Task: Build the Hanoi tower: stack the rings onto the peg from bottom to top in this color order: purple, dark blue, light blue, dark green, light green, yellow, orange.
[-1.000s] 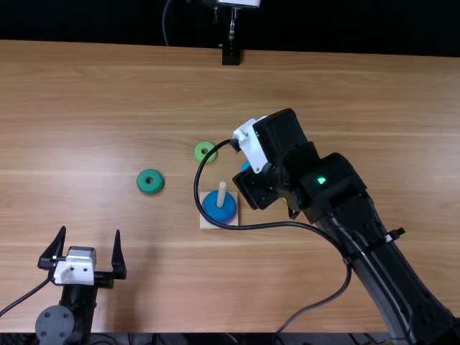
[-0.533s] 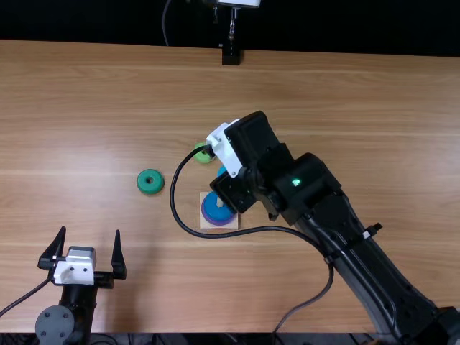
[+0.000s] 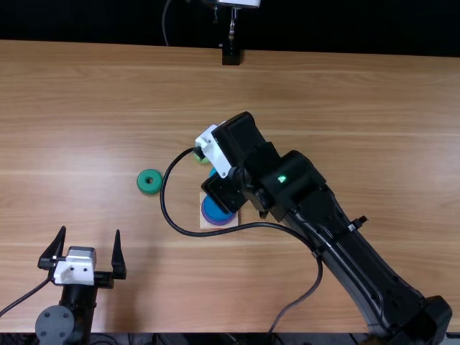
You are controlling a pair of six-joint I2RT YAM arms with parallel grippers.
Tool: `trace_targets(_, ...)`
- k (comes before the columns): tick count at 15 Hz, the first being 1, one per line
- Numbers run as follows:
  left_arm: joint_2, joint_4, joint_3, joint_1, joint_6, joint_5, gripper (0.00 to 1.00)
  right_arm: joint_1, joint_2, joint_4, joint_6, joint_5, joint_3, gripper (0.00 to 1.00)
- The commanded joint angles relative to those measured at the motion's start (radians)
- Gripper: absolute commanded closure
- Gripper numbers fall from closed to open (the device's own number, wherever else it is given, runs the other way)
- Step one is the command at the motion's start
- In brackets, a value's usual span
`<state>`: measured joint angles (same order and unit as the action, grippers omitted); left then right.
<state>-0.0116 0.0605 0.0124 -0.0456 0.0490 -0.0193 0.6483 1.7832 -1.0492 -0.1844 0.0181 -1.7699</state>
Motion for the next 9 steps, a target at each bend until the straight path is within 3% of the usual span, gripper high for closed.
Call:
trace_targets(1,0.012,0.019,-0.012,0.007,0.008,-0.003,0.0,0.014,0.018,0.004,0.002,0.008,-0.033,1.0)
trace_targets(9,0.012,0.019,-0.012,0.007,0.008,-0.003,0.0,0.016,0.053,-0.005,0.004,0.008,-0.025,1.0)
